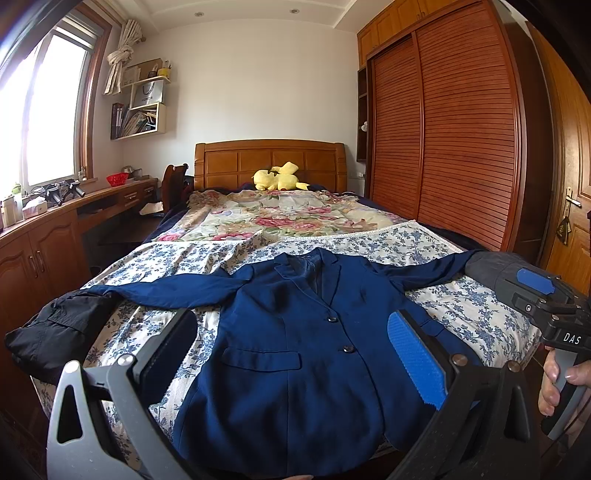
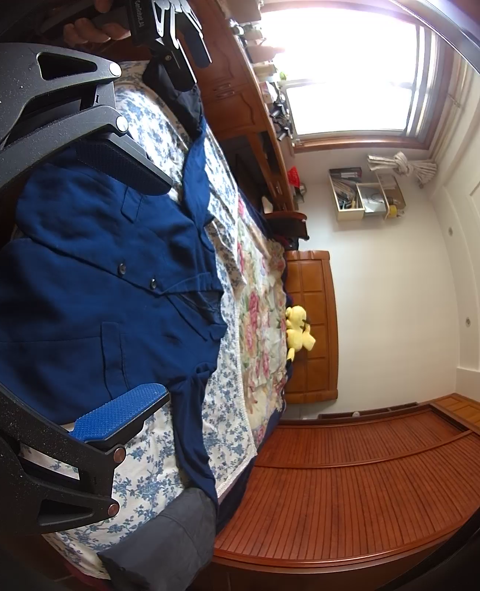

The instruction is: Fold large clothes

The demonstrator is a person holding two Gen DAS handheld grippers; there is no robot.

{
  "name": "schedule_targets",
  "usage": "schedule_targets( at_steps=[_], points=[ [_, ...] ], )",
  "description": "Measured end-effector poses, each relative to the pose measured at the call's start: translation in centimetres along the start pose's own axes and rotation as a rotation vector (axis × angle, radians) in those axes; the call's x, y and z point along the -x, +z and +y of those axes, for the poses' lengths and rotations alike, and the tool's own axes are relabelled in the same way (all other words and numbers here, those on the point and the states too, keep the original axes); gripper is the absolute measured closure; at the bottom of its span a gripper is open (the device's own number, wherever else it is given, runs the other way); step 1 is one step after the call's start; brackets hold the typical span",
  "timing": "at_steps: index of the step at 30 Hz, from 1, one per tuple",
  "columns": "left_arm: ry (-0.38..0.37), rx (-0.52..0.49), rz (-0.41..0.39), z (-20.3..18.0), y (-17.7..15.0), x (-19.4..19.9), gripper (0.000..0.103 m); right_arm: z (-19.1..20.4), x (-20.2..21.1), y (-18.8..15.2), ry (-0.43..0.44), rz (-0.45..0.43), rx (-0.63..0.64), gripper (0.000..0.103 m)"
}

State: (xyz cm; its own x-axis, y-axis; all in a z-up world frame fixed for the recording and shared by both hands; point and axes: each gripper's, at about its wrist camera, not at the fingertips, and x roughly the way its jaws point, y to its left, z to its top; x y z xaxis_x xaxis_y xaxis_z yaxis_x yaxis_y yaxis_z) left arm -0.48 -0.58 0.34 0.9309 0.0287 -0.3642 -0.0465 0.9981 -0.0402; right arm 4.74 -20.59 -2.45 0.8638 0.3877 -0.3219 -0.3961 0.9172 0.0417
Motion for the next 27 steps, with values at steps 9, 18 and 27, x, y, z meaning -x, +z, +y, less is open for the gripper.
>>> schedule_targets(
  at_steps=[9, 18, 27],
  points=[
    [0.0, 0.003, -0.003, 0.01, 0.04, 0.05, 0.0, -0.02, 0.0, -0.03, 0.001, -0.001, 0.001, 0.0],
    [0.001, 0.002, -0.003, 0.06, 0.05, -0.02, 0.0, -0.31, -0.08, 0.06, 0.008, -0.007, 0.001, 0.0],
    [0.0, 0.006, 0.0, 0.21, 0.08, -0.09, 0.0, 0.13, 0.16, 0.18, 0.01, -0.004, 0.002, 0.0]
  ],
)
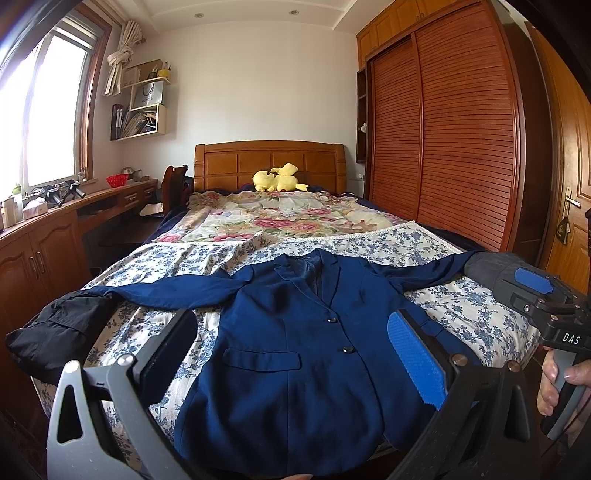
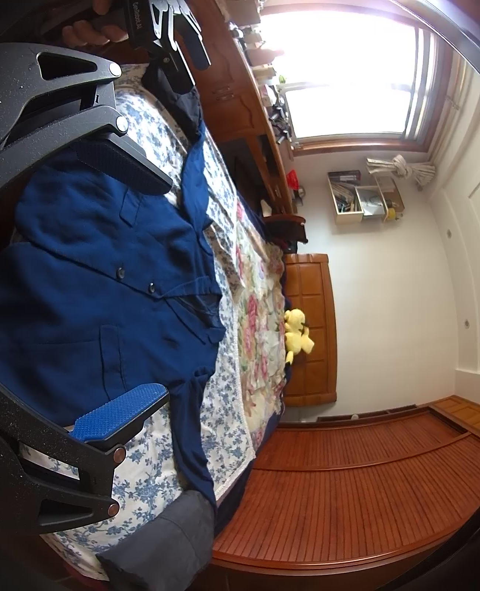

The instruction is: Fold large clothes

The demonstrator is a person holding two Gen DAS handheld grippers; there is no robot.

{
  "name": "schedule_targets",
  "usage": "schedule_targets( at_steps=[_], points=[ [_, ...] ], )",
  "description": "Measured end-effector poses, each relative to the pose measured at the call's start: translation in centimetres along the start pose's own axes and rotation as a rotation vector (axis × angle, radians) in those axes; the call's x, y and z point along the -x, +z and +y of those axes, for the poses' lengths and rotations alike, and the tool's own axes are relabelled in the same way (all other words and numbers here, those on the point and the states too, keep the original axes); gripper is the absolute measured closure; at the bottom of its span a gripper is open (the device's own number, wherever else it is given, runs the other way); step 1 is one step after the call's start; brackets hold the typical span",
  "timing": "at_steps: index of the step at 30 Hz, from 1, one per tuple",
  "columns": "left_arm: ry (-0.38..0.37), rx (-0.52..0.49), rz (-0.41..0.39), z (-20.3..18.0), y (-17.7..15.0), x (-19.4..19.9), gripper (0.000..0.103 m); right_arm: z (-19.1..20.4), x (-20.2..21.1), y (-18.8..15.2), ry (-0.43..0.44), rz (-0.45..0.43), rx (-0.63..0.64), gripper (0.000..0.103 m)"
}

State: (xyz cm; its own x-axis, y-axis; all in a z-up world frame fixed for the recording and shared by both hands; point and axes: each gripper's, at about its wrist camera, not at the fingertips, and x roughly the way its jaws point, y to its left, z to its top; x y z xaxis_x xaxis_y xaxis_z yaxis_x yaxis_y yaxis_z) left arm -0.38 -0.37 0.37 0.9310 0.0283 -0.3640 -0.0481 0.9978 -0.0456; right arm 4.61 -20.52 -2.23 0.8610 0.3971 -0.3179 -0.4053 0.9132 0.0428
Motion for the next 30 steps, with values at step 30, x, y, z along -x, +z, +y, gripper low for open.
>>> schedule_targets(
  at_steps=[30],
  points=[
    [0.12, 0.063, 0.19, 9.4, -6.1, -12.9, 0.0, -0.4, -14.8, -3.1, 0.096, 0.148, 0.034, 0.0]
  ],
)
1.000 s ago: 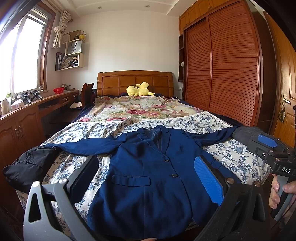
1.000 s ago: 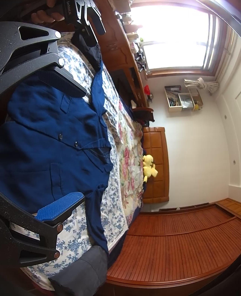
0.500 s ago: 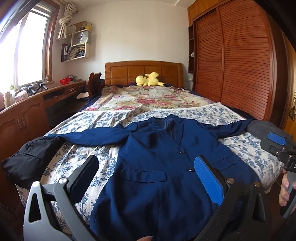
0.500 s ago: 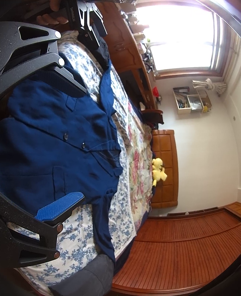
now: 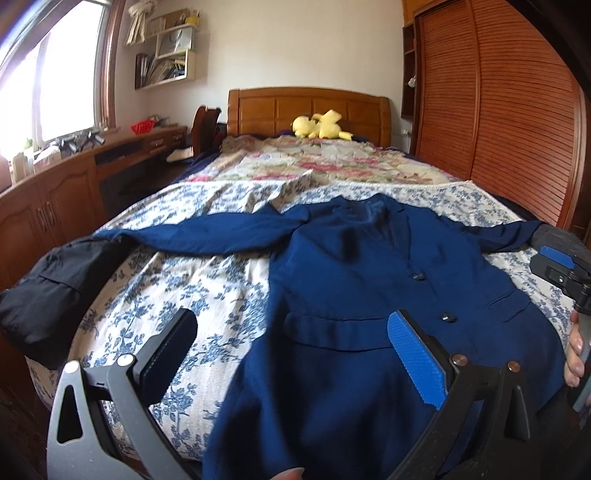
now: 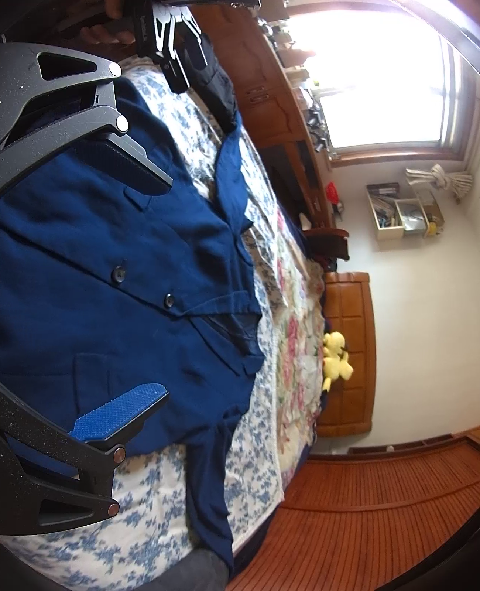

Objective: Fold large clothes
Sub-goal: 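Move the left tool down to the jacket sleeve cuff and grasp it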

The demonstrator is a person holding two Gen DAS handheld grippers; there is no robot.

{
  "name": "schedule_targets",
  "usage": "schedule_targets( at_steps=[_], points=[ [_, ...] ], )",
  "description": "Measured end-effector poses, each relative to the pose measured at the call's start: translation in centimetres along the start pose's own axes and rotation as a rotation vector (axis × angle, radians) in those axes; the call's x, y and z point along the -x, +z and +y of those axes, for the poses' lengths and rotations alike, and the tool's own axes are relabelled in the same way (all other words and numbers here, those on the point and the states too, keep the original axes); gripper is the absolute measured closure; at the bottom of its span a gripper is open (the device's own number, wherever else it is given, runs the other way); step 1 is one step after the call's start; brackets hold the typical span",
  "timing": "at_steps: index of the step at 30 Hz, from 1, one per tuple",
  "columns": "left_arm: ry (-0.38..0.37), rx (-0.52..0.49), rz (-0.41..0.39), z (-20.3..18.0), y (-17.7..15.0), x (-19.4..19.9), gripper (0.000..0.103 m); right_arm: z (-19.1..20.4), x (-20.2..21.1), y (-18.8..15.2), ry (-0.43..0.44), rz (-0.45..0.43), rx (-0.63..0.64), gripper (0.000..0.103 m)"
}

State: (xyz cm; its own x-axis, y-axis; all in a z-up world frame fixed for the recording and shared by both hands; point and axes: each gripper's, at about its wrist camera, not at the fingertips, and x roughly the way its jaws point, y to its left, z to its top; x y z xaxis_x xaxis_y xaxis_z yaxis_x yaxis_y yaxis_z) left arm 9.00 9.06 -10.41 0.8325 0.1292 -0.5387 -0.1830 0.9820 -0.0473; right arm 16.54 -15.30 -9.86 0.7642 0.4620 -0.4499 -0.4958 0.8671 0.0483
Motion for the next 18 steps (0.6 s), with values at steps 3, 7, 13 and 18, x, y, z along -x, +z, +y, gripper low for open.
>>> schedule_targets(
  at_steps=[3, 7, 13, 18],
  points=[
    [0.01, 0.008, 0.041, 1.4, -0.2, -1.5, 0.0, 0.3, -2.8, 0.2, 0.02, 0.015, 0.014, 0.0],
    [0.047, 0.013, 0.08, 3.5, -0.1, -3.3, 0.0, 1.0, -6.9, 0.4, 0.063, 0.043, 0.031, 0.0],
    [0.106, 0.023, 0.12, 6.2, 0.0, -5.4, 0.0, 3.4, -12.7, 1.3, 0.137, 0.082, 0.098, 0.0],
    [0.136, 0.033, 0.154, 7.6, 0.1, -6.8, 0.0, 5.6, -16.5, 1.6, 0.202, 0.115, 0.164, 0.0]
  ],
)
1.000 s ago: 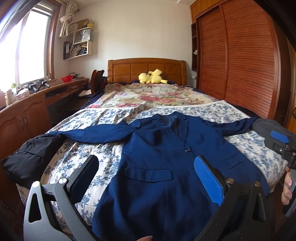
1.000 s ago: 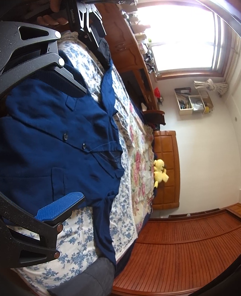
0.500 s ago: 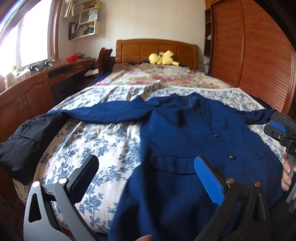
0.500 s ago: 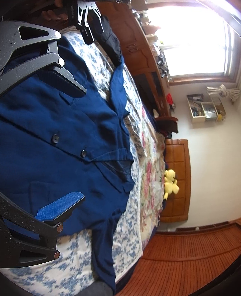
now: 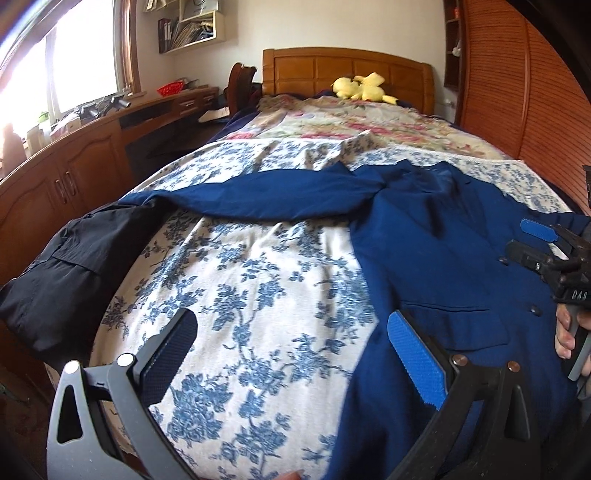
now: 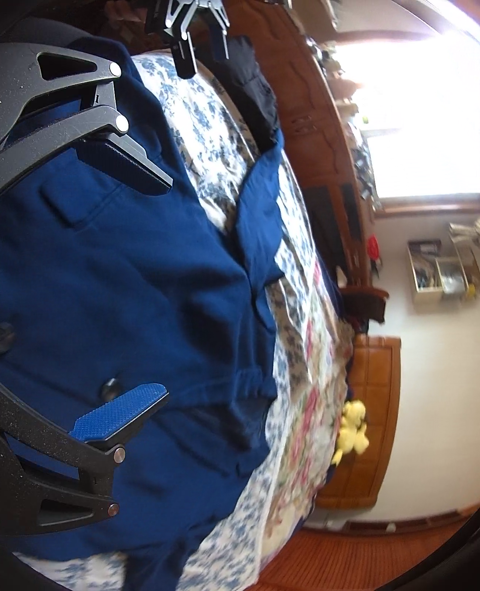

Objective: Fold large clothes
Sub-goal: 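Move the left tool down to the jacket sleeve cuff and grasp it, then fold the held sleeve across the jacket front with the left tool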

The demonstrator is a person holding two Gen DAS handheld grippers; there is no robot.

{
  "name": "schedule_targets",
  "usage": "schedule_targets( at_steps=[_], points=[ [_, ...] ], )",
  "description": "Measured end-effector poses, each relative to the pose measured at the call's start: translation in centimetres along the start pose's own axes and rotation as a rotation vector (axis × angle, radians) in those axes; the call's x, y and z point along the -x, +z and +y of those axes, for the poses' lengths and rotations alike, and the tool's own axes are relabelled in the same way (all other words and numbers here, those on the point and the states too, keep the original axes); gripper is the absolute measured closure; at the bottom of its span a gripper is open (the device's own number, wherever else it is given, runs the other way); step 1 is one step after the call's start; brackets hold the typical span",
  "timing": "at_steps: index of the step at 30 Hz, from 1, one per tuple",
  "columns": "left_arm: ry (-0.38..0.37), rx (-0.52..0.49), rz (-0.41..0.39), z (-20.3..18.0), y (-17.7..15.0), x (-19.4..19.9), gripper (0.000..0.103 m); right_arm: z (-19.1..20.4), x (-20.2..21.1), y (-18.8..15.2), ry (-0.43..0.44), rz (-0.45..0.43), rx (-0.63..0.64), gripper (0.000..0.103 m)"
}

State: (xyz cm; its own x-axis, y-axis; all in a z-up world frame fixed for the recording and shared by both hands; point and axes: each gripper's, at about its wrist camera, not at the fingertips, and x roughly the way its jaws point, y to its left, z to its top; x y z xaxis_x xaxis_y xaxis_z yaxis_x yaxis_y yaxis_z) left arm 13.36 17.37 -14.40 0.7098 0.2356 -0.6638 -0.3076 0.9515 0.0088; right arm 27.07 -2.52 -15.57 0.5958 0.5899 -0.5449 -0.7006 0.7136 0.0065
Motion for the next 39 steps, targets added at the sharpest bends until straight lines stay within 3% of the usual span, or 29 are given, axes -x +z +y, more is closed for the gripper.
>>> schedule_targets(
  at_steps=[8, 21, 24, 29, 34, 39],
  points=[
    [0.023, 0.001, 0.043, 1.1, 0.8, -2.6, 0.0, 0.8, -3.3, -2.1, 0.054, 0.071, 0.03, 0.0],
    [-0.066, 0.037, 0.036, 4.0, 6.0, -7.7, 0.0, 0.2, -3.4, -2.3, 0.067, 0.062, 0.003, 0.0],
    [-0.09, 0.066, 0.045, 4.9, 7.2, -9.4, 0.007, 0.0, -3.5, -2.3, 0.07, 0.064, -0.002, 0.0],
    [-0.081, 0.103, 0.055, 6.2, 9.5, -12.3, 0.009, 0.0, -3.6, -2.3, 0.073, 0.07, -0.008, 0.0],
    [-0.069, 0.173, 0.102, 8.2, 11.2, -15.9, 0.029, 0.0, -3.6, -2.3, 0.074, 0.07, -0.008, 0.0],
    [-0.033, 0.25, 0.128, 10.8, 12.2, -18.3, 0.037, 0.0, -3.6, -2.3, 0.073, 0.07, -0.009, 0.0]
  ],
)
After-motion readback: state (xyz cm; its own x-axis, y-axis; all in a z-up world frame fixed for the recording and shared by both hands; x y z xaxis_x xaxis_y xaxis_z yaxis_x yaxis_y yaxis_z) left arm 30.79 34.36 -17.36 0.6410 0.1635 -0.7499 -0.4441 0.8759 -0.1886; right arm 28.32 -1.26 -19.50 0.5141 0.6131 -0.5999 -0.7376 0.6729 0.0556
